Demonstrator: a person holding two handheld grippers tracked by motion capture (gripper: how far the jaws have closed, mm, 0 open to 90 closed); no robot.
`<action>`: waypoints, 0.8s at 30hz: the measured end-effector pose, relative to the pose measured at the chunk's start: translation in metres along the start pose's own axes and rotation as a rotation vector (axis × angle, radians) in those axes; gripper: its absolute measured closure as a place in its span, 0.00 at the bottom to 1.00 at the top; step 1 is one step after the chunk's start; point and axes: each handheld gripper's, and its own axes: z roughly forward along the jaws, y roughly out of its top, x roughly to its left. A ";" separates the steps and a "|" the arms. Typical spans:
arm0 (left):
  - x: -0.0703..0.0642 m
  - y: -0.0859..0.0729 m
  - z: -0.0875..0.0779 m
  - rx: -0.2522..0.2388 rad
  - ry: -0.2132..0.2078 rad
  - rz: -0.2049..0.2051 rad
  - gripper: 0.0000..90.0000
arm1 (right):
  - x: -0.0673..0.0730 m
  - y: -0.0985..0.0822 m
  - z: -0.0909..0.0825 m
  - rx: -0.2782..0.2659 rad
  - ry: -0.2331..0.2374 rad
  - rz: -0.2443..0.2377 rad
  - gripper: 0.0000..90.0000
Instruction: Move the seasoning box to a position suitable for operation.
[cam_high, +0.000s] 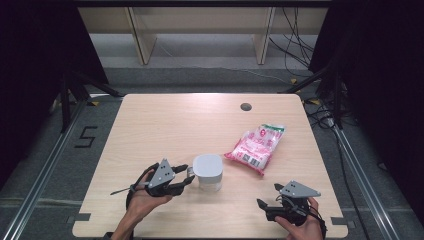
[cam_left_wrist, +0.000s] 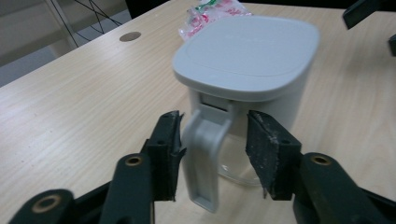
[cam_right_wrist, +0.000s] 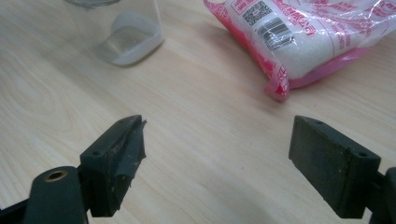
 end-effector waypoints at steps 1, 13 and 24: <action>0.003 0.001 0.002 0.005 -0.006 0.007 0.61 | 0.003 0.000 -0.001 0.012 0.006 0.036 0.21; 0.009 -0.001 0.006 0.009 -0.096 -0.021 0.69 | 0.001 0.000 0.001 0.003 0.022 0.021 0.21; -0.002 0.004 0.011 0.014 -0.139 -0.030 0.71 | 0.001 0.001 0.001 0.013 0.009 0.011 0.21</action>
